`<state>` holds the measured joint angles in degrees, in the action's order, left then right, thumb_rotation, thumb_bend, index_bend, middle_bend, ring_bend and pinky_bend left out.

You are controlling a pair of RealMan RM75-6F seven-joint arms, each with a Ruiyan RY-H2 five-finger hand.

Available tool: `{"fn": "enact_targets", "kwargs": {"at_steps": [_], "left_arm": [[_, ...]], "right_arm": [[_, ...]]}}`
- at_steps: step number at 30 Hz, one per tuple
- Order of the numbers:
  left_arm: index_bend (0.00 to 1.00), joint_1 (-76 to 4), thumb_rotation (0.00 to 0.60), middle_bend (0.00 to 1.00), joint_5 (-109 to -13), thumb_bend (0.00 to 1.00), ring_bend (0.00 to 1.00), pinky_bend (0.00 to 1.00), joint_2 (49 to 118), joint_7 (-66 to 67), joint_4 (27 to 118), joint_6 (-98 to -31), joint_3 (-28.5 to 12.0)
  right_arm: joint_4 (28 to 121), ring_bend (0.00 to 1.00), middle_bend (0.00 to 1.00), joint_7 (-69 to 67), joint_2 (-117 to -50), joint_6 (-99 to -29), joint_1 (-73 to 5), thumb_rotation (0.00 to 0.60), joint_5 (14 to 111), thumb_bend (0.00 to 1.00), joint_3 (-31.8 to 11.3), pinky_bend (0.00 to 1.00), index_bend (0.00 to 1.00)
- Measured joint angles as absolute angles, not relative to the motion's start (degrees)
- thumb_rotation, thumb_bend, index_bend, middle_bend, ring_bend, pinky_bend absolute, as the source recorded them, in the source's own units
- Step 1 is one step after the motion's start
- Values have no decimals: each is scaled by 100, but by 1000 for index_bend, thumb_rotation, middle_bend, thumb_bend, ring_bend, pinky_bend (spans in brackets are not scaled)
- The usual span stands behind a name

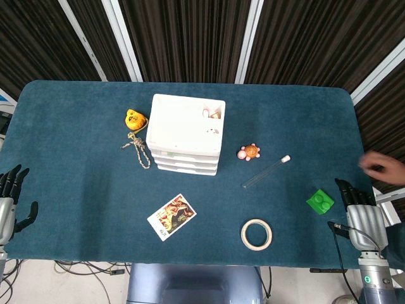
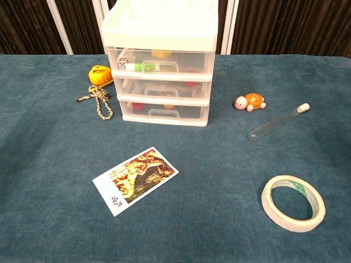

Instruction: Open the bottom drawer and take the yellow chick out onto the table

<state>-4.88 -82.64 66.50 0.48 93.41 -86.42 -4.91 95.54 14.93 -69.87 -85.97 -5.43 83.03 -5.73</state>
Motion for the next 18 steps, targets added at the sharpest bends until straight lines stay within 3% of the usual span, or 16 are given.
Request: {"fn": "enact_targets", "kwargs": {"at_steps": [18], "left_arm": [[33,-480,600,0,-8290,462,0,0,6653,59,9335,-8647,-473]], "right_arm": [[9590,232,167,1464,-6948,-8637,-519,600,8288,157,-589,245,105]]}}
